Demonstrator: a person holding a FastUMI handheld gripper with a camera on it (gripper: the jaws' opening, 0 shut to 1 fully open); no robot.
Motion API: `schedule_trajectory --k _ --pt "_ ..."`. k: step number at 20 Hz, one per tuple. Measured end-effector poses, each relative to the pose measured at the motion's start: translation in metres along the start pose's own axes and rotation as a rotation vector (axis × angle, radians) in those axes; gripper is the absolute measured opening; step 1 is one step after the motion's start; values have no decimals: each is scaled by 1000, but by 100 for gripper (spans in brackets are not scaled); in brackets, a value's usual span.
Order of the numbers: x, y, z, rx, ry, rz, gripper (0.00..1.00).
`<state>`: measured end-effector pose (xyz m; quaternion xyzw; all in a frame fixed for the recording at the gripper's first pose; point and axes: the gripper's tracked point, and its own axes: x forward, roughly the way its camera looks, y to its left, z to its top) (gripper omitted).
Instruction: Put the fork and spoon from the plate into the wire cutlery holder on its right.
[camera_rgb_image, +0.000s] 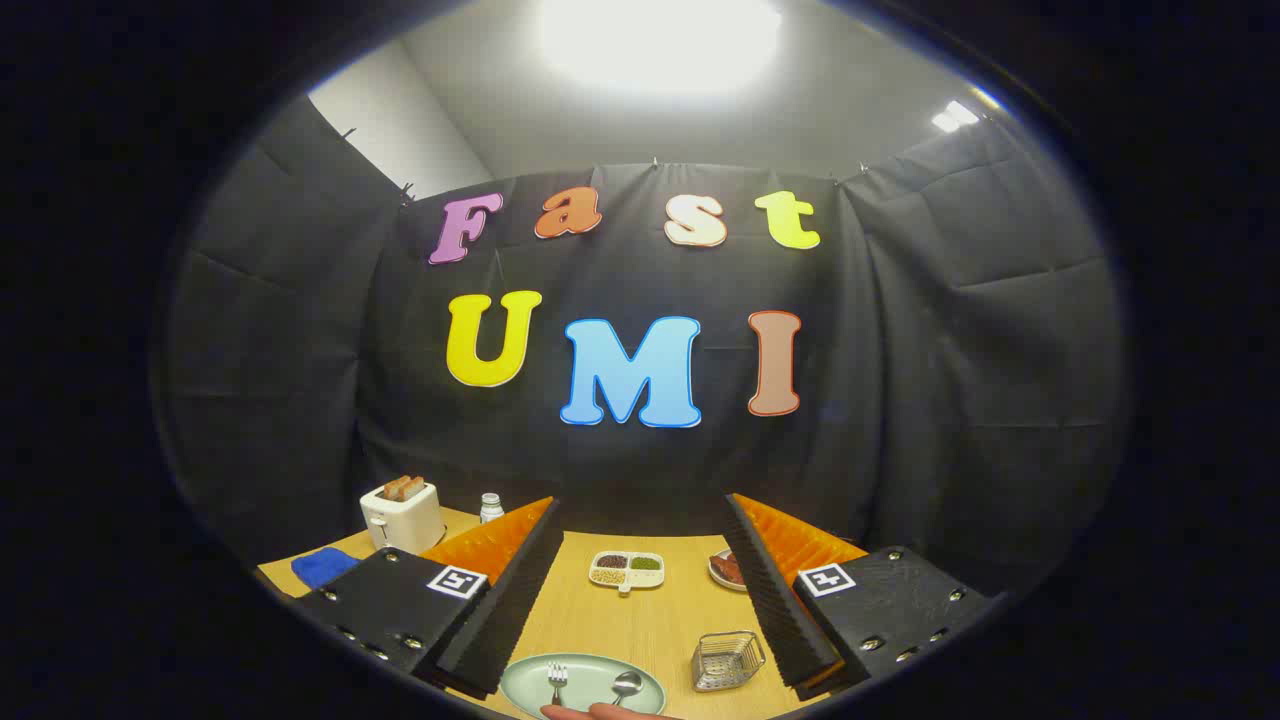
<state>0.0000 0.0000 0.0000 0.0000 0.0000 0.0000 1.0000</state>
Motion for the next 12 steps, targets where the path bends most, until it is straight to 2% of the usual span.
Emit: schedule_trajectory --k 12 --pt "22 -4 7 -1 25 30 97"
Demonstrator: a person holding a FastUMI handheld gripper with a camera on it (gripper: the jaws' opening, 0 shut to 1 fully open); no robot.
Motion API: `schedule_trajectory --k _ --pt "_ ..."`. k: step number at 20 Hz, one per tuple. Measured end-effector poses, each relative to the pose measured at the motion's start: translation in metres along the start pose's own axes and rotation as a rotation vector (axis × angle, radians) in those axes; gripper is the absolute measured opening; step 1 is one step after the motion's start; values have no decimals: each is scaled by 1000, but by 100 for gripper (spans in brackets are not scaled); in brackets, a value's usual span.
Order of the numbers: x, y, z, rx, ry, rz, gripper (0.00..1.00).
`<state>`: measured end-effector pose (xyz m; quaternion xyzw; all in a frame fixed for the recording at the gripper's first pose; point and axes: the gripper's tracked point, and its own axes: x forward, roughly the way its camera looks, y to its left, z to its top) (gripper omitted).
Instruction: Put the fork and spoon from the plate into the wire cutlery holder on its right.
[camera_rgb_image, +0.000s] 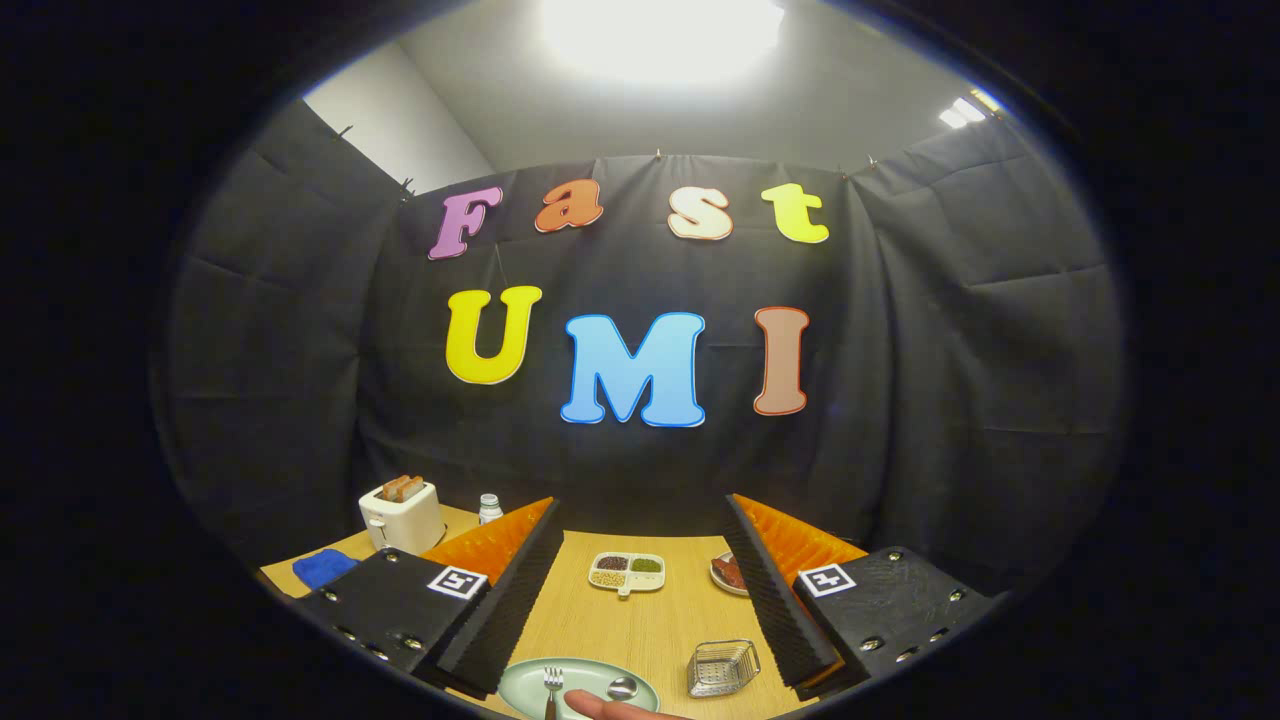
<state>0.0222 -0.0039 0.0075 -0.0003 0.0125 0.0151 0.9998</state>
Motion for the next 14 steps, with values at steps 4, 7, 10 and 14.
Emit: schedule_trajectory --k 4,7,10,14 --pt "12 3 -6 -5 14 23 97" --pt "19 2 -14 11 18 25 97" --pt "21 4 -37 10 70 39 98" --pt "16 9 -80 -35 186 82 98"
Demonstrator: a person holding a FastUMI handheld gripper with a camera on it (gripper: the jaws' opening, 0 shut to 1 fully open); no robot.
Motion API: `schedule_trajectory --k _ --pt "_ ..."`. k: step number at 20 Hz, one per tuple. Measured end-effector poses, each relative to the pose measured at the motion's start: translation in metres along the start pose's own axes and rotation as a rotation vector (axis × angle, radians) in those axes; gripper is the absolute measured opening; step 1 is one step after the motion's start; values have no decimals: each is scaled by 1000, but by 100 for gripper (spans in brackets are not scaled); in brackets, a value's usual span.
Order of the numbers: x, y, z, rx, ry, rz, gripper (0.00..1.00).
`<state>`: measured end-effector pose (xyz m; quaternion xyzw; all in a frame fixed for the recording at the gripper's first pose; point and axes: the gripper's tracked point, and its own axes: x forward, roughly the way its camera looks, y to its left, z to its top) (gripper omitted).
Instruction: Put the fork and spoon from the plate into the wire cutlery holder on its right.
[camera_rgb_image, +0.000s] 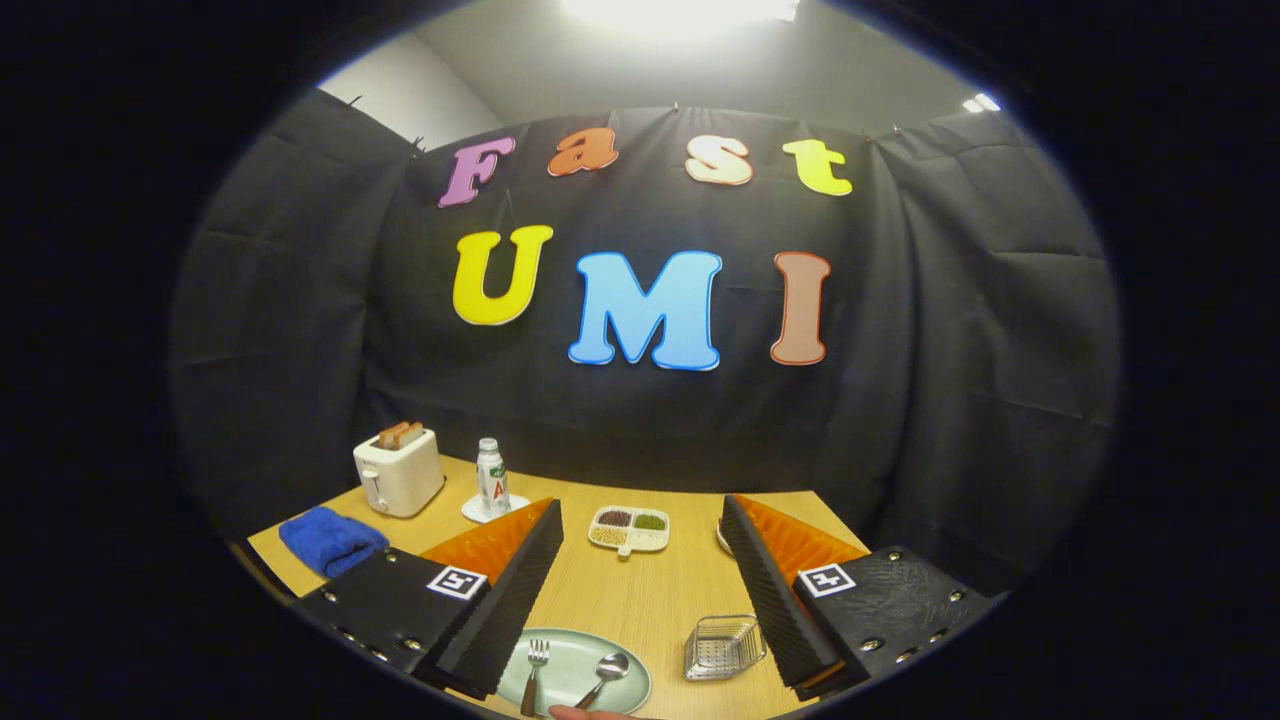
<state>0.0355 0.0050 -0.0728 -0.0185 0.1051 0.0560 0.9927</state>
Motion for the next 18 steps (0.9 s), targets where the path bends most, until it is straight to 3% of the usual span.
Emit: schedule_trajectory --k 5,9,14,18 --pt "-4 13 -67 -40 215 58 98" --pt "-9 24 -100 -78 313 91 96" --pt "-17 43 -165 -77 526 136 97" --pt "-23 45 -200 -23 658 126 97"
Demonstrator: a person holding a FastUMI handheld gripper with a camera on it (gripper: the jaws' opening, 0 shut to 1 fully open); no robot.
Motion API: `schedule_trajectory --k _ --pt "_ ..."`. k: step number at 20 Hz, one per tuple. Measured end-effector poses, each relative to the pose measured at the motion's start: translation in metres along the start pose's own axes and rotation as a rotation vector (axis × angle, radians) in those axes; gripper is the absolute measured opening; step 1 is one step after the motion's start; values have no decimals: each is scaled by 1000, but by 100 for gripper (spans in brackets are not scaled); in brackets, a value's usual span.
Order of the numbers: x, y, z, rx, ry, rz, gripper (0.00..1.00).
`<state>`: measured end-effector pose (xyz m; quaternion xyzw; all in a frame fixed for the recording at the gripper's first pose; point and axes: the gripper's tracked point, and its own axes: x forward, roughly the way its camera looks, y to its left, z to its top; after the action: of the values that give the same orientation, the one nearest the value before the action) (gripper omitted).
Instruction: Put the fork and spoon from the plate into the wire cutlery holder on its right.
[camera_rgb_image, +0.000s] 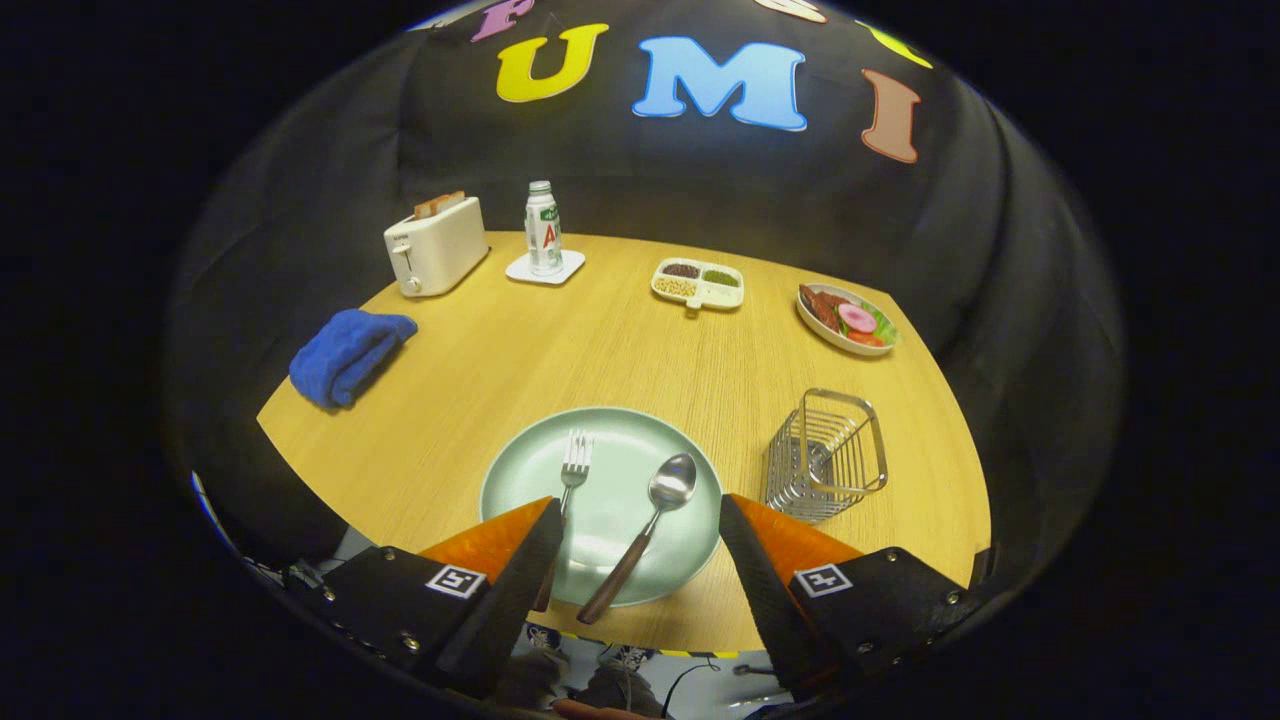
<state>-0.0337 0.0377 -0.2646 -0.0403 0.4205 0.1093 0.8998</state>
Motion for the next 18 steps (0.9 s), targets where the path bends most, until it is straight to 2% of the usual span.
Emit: schedule_trajectory --k 7,8,10,12,14,15,16,18 --pt "28 7 -42 28 198 17 95" --pt "30 9 -44 32 211 24 87" --pt "37 10 -45 28 230 31 83" --pt "45 7 -54 6 274 22 63" --pt "50 6 -66 5 330 14 57" --pt "47 5 -72 9 371 5 57" --pt "47 8 -76 23 400 18 28" --pt "47 9 -75 38 435 22 29"
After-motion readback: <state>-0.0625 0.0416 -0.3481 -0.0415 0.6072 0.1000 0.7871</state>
